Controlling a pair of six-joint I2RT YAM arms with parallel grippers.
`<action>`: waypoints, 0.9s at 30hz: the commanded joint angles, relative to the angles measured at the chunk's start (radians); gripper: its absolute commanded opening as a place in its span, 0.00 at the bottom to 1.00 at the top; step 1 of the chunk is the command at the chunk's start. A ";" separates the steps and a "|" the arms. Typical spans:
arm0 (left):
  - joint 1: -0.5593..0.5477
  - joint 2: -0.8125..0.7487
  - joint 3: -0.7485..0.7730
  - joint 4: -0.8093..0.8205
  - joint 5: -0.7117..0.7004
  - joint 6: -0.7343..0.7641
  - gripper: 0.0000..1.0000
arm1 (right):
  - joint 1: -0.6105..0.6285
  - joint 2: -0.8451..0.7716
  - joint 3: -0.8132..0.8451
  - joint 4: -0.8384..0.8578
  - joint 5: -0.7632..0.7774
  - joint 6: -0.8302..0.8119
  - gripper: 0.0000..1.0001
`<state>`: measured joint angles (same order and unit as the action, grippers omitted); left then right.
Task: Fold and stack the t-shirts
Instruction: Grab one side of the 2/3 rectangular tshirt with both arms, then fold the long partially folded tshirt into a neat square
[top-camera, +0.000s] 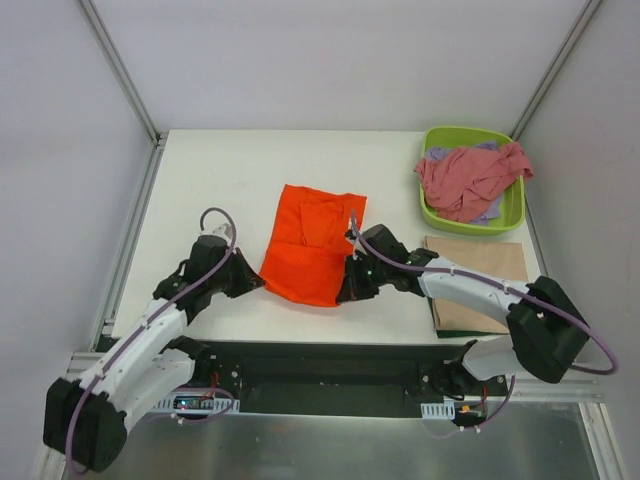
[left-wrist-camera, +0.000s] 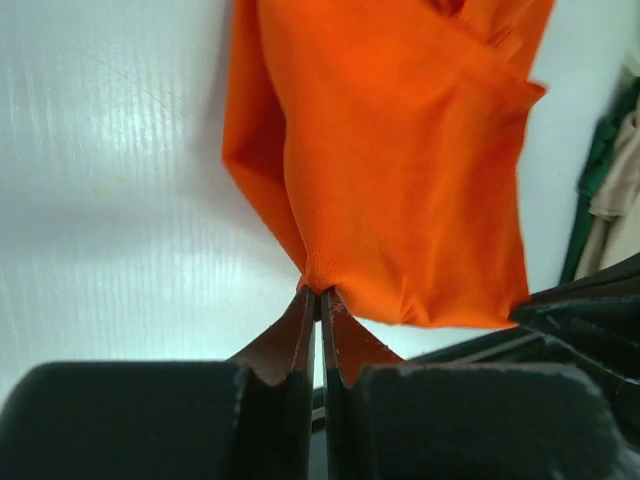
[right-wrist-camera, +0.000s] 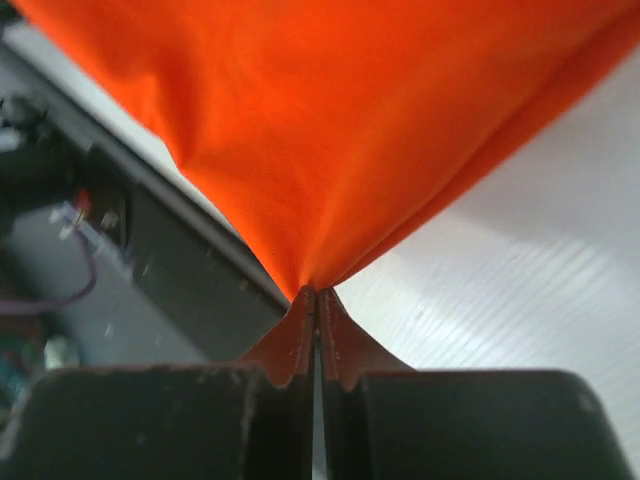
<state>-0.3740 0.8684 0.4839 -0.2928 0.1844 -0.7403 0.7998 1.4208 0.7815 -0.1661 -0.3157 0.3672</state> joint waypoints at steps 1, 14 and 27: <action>-0.008 -0.188 0.025 -0.164 0.038 0.016 0.00 | 0.061 -0.103 0.068 -0.186 -0.250 -0.030 0.01; -0.008 -0.393 0.240 -0.319 -0.005 0.050 0.00 | 0.105 -0.261 0.064 -0.136 -0.556 0.044 0.01; -0.008 -0.166 0.303 -0.145 -0.023 0.062 0.00 | 0.004 -0.313 0.016 -0.145 -0.456 0.061 0.01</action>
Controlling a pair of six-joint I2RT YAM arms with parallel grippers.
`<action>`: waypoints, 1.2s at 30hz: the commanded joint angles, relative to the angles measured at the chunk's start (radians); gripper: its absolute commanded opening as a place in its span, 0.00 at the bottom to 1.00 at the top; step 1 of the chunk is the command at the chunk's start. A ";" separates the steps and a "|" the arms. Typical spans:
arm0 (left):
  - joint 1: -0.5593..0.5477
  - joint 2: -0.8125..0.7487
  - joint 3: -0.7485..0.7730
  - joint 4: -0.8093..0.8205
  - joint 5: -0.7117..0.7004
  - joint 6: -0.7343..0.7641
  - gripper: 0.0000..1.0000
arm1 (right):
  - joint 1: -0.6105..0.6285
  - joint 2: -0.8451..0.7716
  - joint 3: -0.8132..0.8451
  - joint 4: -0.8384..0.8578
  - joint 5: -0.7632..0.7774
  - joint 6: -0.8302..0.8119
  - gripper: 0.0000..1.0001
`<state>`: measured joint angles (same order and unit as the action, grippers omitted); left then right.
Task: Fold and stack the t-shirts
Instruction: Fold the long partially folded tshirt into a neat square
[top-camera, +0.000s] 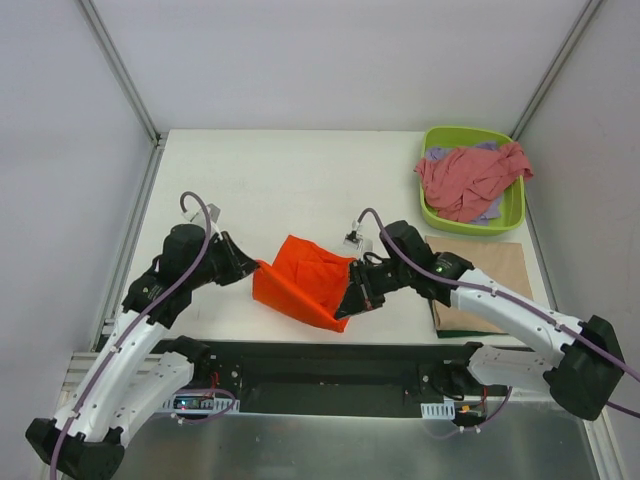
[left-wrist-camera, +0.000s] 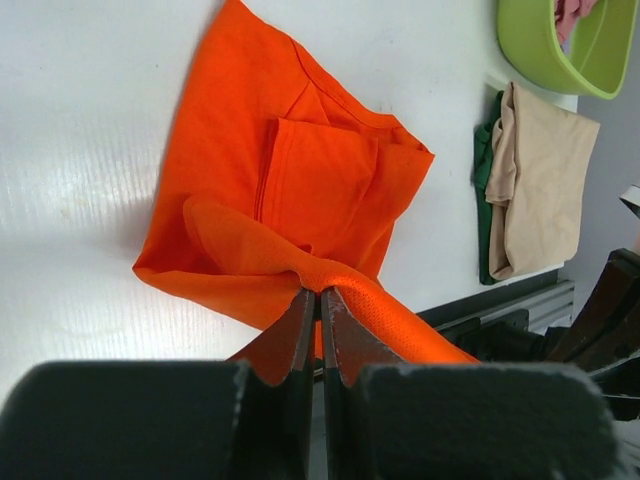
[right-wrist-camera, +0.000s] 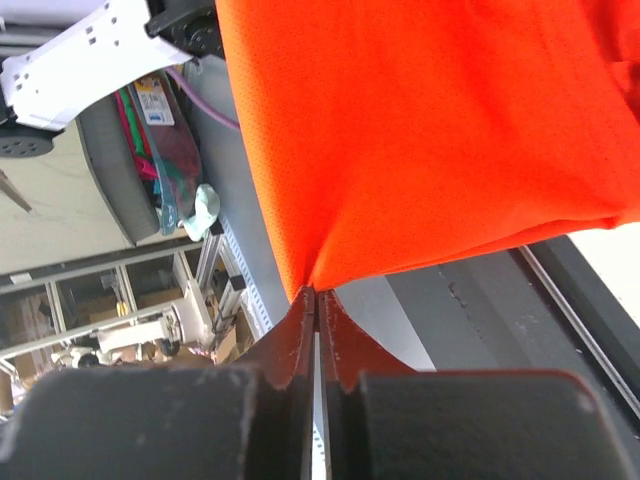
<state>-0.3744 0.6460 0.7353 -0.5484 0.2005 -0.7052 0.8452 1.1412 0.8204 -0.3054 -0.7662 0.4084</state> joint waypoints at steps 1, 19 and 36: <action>-0.008 0.070 0.056 0.134 -0.042 0.032 0.00 | -0.060 -0.032 -0.027 -0.008 -0.001 0.020 0.00; -0.008 0.513 0.229 0.329 -0.069 0.081 0.00 | -0.362 0.026 -0.041 -0.015 0.113 -0.028 0.01; -0.023 1.047 0.545 0.346 0.033 0.139 0.00 | -0.560 0.167 -0.098 0.028 0.283 -0.063 0.01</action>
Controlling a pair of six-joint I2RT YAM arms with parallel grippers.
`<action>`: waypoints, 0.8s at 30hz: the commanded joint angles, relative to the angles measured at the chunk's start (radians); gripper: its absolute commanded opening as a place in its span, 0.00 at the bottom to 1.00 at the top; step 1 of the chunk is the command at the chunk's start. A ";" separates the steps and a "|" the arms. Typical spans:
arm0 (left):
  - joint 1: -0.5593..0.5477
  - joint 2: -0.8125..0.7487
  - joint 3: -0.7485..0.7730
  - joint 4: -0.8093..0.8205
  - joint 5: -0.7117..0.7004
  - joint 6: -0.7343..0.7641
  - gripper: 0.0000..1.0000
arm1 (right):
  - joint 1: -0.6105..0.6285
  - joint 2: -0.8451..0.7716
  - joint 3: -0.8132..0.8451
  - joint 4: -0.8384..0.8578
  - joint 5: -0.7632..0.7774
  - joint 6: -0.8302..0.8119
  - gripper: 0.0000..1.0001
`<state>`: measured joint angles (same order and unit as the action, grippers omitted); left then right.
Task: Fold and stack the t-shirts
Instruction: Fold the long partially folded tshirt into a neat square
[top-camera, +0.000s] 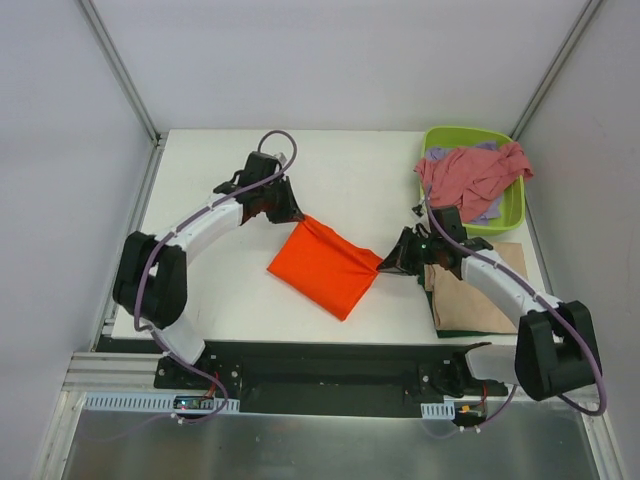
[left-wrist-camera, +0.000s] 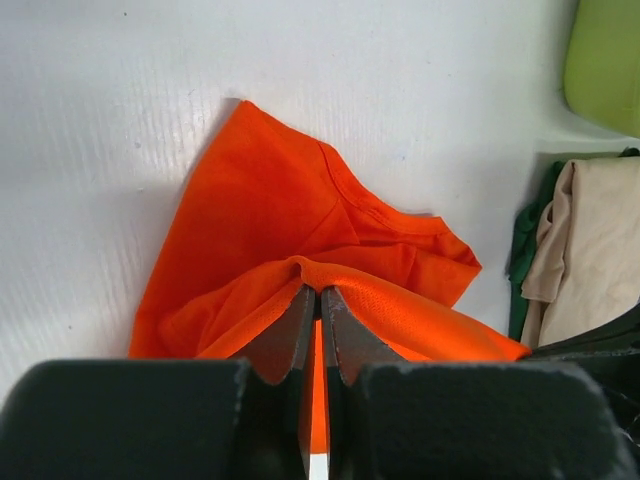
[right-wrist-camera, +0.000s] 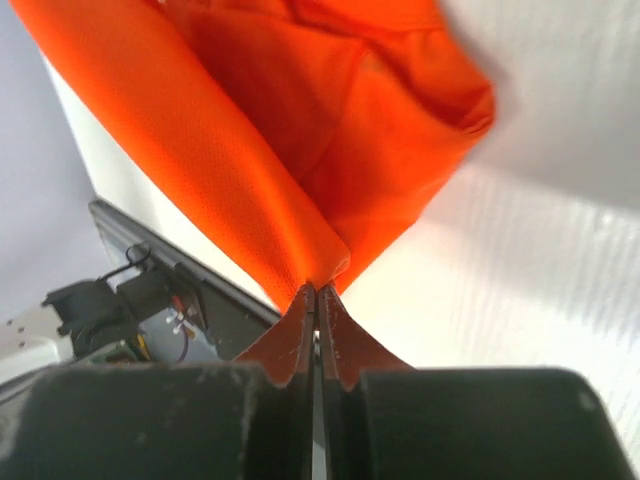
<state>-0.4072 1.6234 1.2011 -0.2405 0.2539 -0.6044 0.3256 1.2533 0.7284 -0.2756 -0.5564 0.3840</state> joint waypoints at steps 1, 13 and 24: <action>0.010 0.093 0.090 0.038 -0.019 0.037 0.00 | -0.052 0.086 0.003 0.007 0.072 -0.048 0.01; 0.010 0.279 0.241 0.006 0.087 0.089 0.61 | -0.125 0.255 0.117 0.064 0.009 -0.082 0.37; -0.019 0.037 0.109 0.003 0.074 0.075 0.99 | -0.082 -0.026 0.069 -0.040 0.010 -0.146 0.99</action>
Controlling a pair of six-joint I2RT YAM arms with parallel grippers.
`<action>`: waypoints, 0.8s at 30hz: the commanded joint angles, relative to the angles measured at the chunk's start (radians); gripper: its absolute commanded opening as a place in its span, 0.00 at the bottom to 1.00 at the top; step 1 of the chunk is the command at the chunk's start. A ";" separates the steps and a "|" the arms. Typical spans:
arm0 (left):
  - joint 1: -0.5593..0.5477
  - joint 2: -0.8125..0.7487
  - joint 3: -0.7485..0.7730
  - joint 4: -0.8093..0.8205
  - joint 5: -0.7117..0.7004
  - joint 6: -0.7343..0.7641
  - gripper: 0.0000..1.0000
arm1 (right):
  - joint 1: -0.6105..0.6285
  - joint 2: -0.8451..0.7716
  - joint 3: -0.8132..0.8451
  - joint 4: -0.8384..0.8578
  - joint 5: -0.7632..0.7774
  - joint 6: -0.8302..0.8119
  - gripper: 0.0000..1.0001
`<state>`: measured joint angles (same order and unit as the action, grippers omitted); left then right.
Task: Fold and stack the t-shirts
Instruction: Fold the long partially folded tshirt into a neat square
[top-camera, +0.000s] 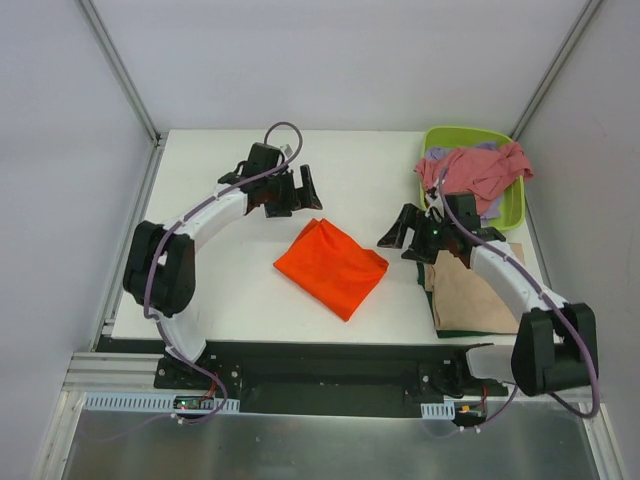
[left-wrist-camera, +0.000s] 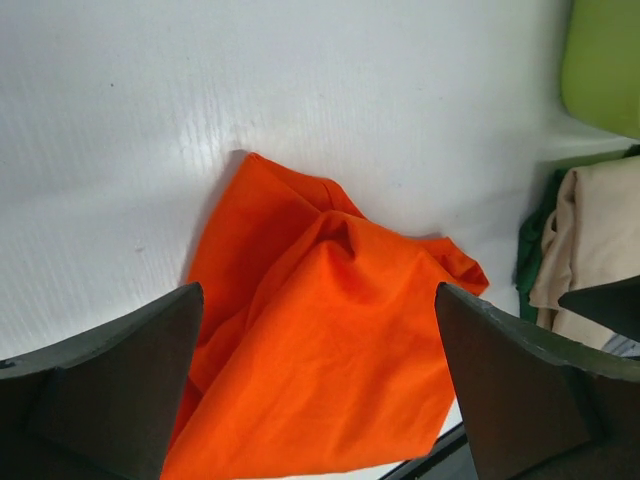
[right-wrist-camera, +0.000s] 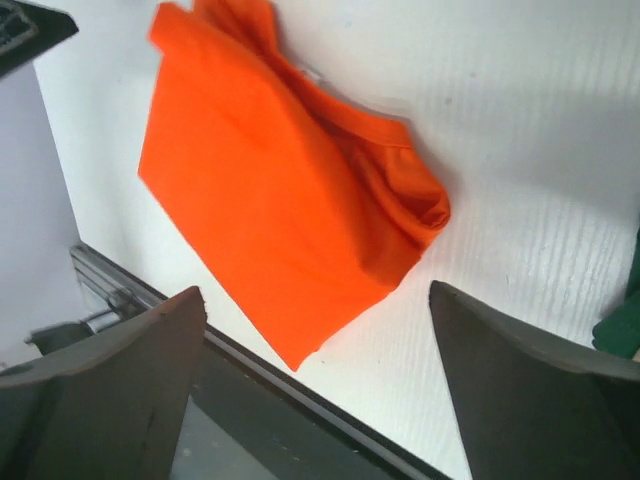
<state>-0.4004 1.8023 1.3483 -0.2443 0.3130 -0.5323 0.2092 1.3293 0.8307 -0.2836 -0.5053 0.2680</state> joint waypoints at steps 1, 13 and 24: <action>-0.041 -0.156 -0.047 0.010 0.043 0.003 0.99 | 0.057 -0.117 -0.042 -0.023 -0.059 -0.032 0.96; -0.124 0.073 0.064 0.048 0.112 -0.032 0.99 | 0.233 0.059 0.027 0.090 -0.113 0.005 0.96; -0.015 0.255 0.071 0.050 0.094 -0.046 0.99 | 0.203 0.396 0.286 -0.072 0.209 -0.124 0.96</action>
<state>-0.4400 2.0487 1.4261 -0.1959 0.4595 -0.5892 0.4225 1.6615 1.0134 -0.2752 -0.4572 0.2173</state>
